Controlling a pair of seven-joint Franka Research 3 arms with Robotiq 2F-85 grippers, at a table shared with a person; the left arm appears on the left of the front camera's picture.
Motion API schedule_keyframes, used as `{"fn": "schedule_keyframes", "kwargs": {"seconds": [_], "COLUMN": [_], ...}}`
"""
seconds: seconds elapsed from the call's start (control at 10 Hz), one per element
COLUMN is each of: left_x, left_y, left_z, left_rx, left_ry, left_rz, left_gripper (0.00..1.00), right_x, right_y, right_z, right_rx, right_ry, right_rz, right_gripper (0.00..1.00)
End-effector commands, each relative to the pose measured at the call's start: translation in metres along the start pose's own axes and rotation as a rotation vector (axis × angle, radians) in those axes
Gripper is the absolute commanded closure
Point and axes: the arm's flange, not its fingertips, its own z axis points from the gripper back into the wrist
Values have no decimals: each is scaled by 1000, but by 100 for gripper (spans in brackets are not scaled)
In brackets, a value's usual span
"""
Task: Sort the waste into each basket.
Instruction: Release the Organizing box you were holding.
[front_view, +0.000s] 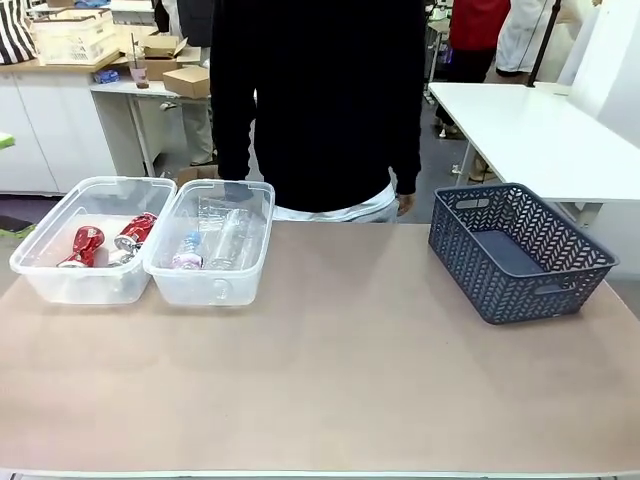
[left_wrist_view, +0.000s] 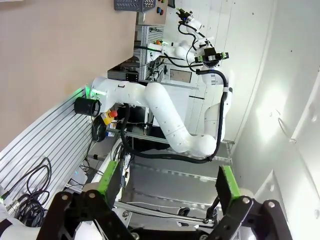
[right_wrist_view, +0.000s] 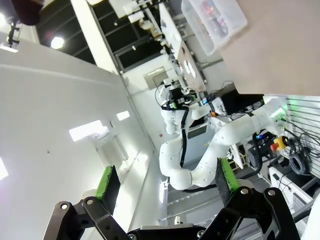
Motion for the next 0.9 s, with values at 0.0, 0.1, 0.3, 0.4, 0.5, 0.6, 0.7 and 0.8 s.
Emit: {"fn": "schedule_keyframes", "kwargs": {"seconds": [0.0, 0.1, 0.3, 0.4, 0.5, 0.6, 0.7, 0.8], "left_x": [0, 0, 0, 0, 0, 0, 0, 0], "left_y": [-2, -2, -2, -2, -2, -2, -2, -2], "left_z": [0, 0, 0, 0, 0, 0, 0, 0], "left_rx": [-23, -23, -23, -23, -23, -23, -23, -23], "left_ry": [6, 6, 6, 6, 6, 6, 6, 6], "left_rz": [-18, -18, -18, -18, -18, -18, -18, -18], "left_gripper": [0, 0, 0, 0, 0, 0, 0, 0], "right_x": [1, 1, 1, 1, 1, 1, 1, 1], "right_y": [4, 4, 4, 4, 4, 4, 4, 4], "right_z": [0, 0, 0, 0, 0, 0, 0, 0], "right_rx": [20, 20, 20, 20, 20, 20, 20, 20], "right_ry": [8, 8, 8, 8, 8, 8, 8, 8], "right_rz": [19, 19, 19, 19, 19, 19, 19, 19], "right_gripper": [0, 0, 0, 0, 0, 0, 0, 0]}}
